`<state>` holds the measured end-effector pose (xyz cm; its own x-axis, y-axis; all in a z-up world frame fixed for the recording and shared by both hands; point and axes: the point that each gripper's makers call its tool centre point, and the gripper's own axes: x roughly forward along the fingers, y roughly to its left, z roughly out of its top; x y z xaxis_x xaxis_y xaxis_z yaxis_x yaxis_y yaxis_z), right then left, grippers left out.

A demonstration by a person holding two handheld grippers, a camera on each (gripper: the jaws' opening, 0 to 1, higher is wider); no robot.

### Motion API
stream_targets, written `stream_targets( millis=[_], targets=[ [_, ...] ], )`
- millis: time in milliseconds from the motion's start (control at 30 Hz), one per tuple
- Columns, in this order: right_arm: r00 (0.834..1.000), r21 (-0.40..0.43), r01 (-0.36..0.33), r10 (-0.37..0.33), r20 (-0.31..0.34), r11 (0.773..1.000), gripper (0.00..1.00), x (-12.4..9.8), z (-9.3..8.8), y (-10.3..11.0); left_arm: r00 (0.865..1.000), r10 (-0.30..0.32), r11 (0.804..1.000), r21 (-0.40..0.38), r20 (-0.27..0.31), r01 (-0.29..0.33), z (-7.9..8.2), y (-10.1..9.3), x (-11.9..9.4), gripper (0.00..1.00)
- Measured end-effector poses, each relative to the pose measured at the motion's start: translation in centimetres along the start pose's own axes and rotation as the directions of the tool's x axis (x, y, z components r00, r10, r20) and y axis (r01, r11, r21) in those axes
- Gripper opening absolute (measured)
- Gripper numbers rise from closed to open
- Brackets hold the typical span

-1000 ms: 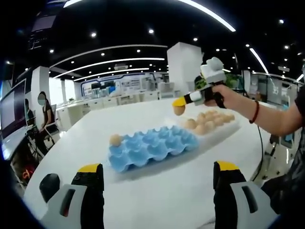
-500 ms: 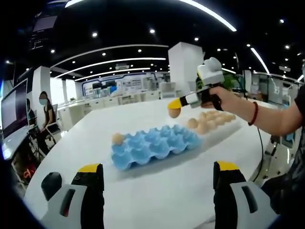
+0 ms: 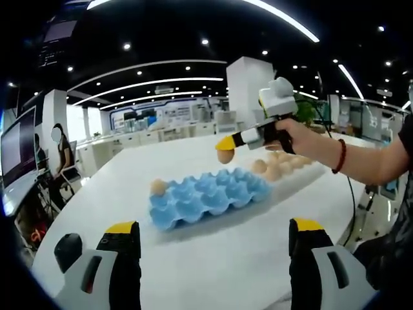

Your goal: Place the egg into an empty slot of the egg tray after lifting it from the table, then release the egg inside the slot.

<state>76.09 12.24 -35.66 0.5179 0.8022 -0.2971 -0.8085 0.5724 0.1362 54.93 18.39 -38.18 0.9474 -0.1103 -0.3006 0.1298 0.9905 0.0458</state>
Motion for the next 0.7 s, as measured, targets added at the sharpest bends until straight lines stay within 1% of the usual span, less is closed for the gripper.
stream_targets(
  millis=[167, 233, 333, 533, 700],
  targets=[
    [1.0, 0.001, -0.013, 0.013, 0.002, 1.0, 0.26, 0.4, -0.3, 0.8, 1.0, -0.008, 1.0, -0.001, 0.003, 0.008, 0.1, -0.1, 0.1, 0.97],
    [1.0, -0.001, -0.025, 0.025, 0.004, 1.0, 0.26, 0.6, -0.3, 1.2, 0.999, -0.032, 0.999, -0.004, 0.008, 0.032, 0.3, -0.3, 0.2, 0.98],
    [0.999, -0.002, -0.042, 0.042, 0.007, 0.999, 0.26, 0.9, -0.3, 1.7, 0.999, -0.044, 0.999, -0.005, 0.019, 0.044, 0.5, -0.4, 0.2, 0.98],
    [0.997, -0.015, -0.074, 0.074, 0.01, 0.997, 0.26, 1.7, 0.0, 2.8, 0.999, -0.051, 0.999, 0.0, 0.01, 0.051, 0.4, -0.3, 0.5, 0.98],
    [0.996, -0.031, -0.089, 0.089, -0.001, 0.996, 0.26, 2.5, -0.1, 3.6, 0.996, -0.085, 0.996, -0.02, 0.037, 0.085, 0.9, -0.5, 0.7, 0.98]
  ],
)
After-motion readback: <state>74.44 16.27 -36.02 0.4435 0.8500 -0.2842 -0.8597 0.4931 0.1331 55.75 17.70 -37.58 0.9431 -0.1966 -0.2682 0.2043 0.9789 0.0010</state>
